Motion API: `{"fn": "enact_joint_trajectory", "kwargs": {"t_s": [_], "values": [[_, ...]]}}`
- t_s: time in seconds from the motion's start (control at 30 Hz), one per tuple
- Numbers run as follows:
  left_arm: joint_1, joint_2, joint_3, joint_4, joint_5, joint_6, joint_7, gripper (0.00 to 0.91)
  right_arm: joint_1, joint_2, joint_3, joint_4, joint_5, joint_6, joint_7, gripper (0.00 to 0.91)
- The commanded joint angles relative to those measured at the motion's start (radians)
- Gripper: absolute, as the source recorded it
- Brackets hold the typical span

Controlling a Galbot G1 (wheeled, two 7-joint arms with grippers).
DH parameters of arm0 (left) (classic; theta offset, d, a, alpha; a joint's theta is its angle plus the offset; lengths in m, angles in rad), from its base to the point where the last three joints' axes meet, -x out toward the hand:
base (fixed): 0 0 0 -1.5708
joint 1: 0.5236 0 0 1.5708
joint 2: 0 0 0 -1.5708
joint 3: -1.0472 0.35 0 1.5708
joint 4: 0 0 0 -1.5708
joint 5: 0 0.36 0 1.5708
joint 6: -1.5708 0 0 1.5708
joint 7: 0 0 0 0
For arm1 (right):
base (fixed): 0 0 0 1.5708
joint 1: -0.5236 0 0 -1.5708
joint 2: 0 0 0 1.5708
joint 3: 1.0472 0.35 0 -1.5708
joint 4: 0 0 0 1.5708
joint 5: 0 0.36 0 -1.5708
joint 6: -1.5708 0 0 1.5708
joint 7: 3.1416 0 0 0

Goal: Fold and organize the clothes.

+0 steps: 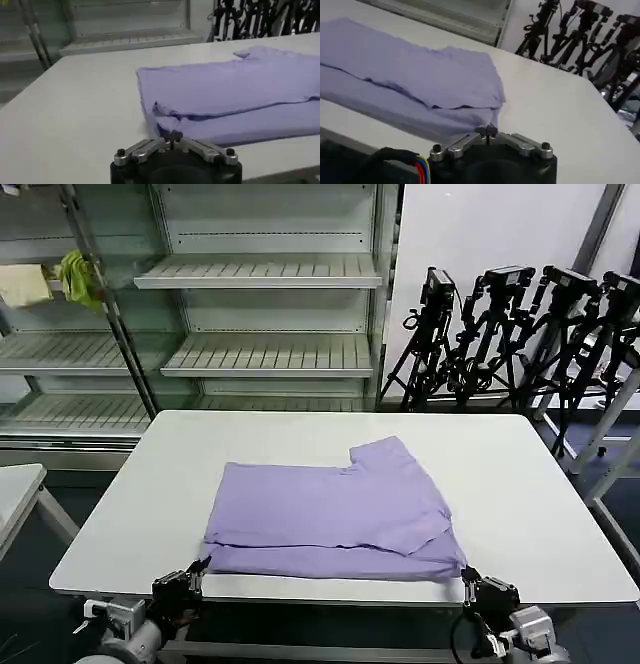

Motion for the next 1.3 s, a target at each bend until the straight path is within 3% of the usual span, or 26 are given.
{"fn": "enact_joint_trajectory", "kwargs": {"t_s": [0.03, 0.63, 0.67, 0.7, 0.73, 0.77, 1.3], "values": [[0.088, -0.014, -0.025, -0.058, 0.011, -0.006, 0.0, 0.0, -0.084, -0.02, 0.049, 0.048, -0.001, 0.005, 0.002, 0.0], [0.087, -0.024, -0.02, -0.044, 0.009, -0.004, 0.004, 0.01, -0.014, -0.011, 0.014, 0.006, 0.002, -0.004, 0.005, 0.0], [0.087, -0.025, -0.021, -0.045, 0.008, -0.001, 0.004, 0.01, -0.012, -0.01, 0.013, 0.006, 0.003, -0.013, 0.005, 0.111], [0.087, -0.026, -0.021, -0.046, 0.008, 0.001, 0.003, 0.02, -0.013, -0.012, 0.014, 0.009, 0.005, -0.021, 0.002, 0.413], [0.086, -0.026, -0.021, -0.048, 0.008, 0.004, 0.002, 0.766, -0.014, -0.012, 0.015, 0.012, 0.006, -0.026, 0.001, 0.907], [0.086, -0.027, -0.021, -0.049, 0.008, 0.005, 0.0, 0.907, -0.014, -0.012, 0.016, 0.014, 0.007, -0.028, 0.001, 0.907], [0.129, -0.037, -0.06, -0.098, 0.012, 0.036, -0.034, 0.907, -0.016, -0.01, 0.028, 0.053, 0.012, -0.054, 0.005, 0.907]]}}
